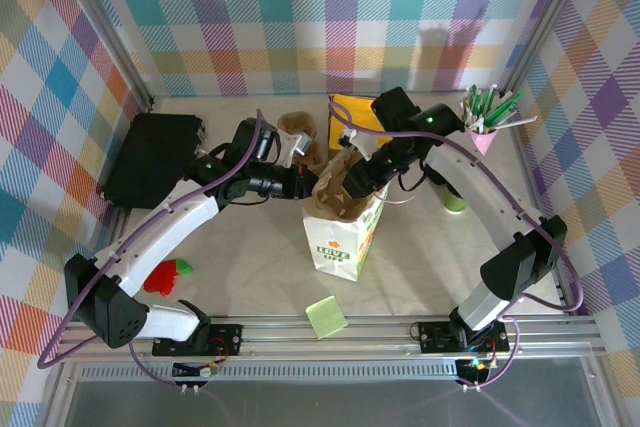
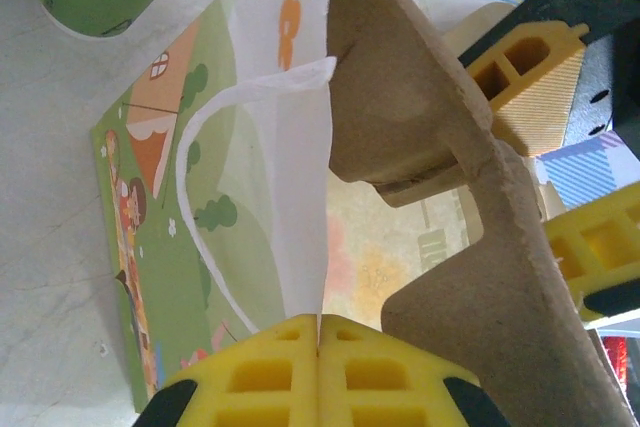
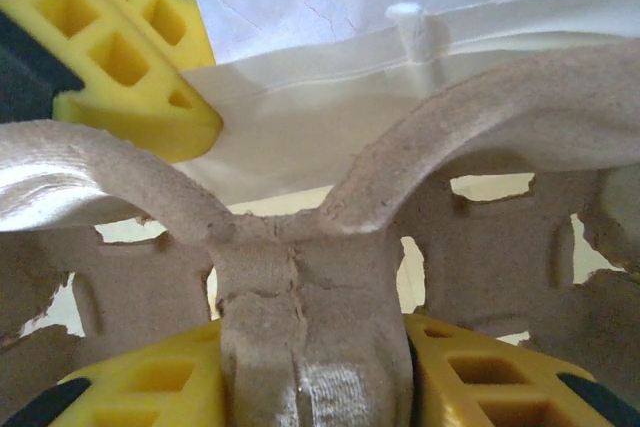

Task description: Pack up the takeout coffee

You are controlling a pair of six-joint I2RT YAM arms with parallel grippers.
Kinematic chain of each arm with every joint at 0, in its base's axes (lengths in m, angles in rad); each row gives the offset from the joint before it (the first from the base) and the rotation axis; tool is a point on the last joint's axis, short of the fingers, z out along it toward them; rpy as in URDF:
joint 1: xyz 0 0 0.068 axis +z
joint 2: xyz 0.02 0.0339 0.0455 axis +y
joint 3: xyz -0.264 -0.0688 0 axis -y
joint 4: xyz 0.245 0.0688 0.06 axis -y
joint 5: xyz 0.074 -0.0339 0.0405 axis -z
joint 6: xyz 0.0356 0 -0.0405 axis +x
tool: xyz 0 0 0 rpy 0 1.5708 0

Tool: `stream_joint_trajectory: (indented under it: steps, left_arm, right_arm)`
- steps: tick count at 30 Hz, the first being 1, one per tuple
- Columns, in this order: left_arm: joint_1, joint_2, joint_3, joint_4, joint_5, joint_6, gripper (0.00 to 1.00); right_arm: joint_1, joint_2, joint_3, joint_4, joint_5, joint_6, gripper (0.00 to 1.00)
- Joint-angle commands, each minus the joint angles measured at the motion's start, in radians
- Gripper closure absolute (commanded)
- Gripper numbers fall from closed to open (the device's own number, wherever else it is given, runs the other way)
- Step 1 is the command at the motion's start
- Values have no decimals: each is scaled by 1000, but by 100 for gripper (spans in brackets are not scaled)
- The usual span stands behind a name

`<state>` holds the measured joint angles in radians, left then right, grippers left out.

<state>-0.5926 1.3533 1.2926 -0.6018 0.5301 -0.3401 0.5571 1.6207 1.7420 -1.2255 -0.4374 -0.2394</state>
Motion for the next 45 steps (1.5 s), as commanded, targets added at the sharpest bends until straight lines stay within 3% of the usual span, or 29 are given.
stream_joint_trajectory:
  steps: [1,7,18,31,37,42,45]
  left_arm:
    - [7,6,26,-39,43,48,100]
    - [7,5,19,-39,41,56,100]
    - [7,-5,14,-40,47,59,100]
    - [7,-6,36,-67,44,100,100]
    - [3,-6,41,-82,79,163,100]
    - [-5,2,48,-112,101,219,100]
    - [-6,3,42,-120,103,237,100]
  right_arm:
    - [-2,-44,-17,79,-70,52,59]
    - [-2,-103,-68,178,-90,91,60]
    - [-2,-100,-154,188,55,45,60]
    - [0,-118,-183,84,167,-33,59]
    - [-2,-121,-157,59,208,40,60]
    - [0,-140,-159,128,59,169,59]
    - [-2,-166,-177,164,50,180,59]
